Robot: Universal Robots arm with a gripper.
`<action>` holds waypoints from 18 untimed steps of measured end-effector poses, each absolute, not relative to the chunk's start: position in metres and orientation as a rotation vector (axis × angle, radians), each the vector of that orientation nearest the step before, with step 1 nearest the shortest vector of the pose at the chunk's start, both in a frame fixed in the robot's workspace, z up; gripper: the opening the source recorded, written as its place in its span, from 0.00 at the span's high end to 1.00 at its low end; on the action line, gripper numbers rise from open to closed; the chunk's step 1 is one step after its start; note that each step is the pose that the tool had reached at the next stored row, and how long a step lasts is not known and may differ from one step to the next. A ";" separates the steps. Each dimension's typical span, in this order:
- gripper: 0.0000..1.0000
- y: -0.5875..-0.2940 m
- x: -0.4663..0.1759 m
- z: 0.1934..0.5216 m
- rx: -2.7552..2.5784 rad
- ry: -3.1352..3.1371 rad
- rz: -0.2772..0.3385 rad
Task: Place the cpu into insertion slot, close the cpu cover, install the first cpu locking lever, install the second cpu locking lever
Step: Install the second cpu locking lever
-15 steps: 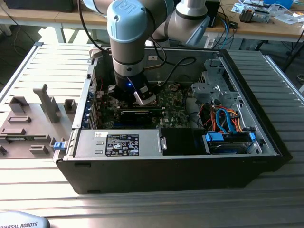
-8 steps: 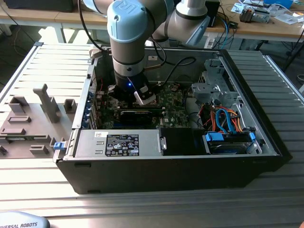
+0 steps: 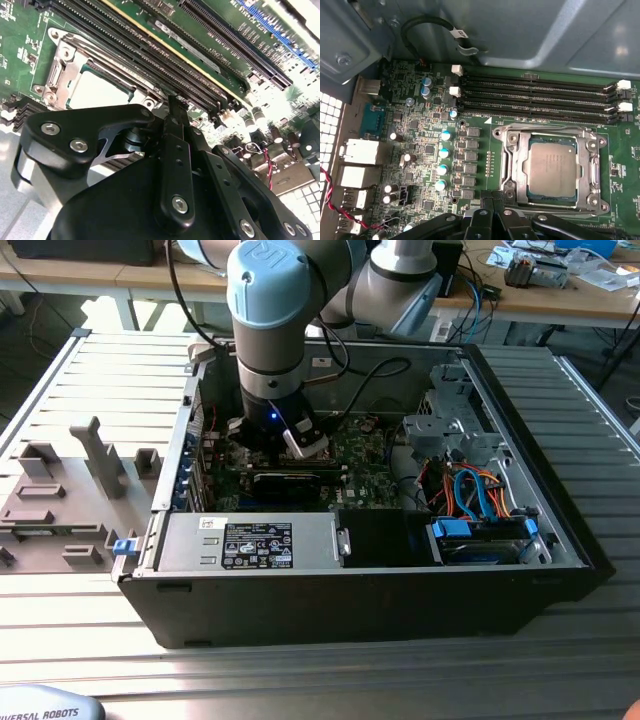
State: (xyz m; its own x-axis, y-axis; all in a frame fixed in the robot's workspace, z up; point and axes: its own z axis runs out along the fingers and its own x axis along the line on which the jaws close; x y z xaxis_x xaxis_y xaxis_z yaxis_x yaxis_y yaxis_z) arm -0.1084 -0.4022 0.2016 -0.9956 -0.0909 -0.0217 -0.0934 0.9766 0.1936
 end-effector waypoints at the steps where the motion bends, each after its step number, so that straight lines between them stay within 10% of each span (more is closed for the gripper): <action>1: 0.89 -0.402 -0.108 0.201 -0.149 3.110 0.306; 18: 0.89 -0.401 -0.108 0.202 -0.168 3.111 0.302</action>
State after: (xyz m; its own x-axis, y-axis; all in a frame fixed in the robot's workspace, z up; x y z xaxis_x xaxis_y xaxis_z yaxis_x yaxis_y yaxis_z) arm -0.1084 -0.4011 0.2022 -0.9942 -0.1055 -0.0219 -0.1078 0.9756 0.1914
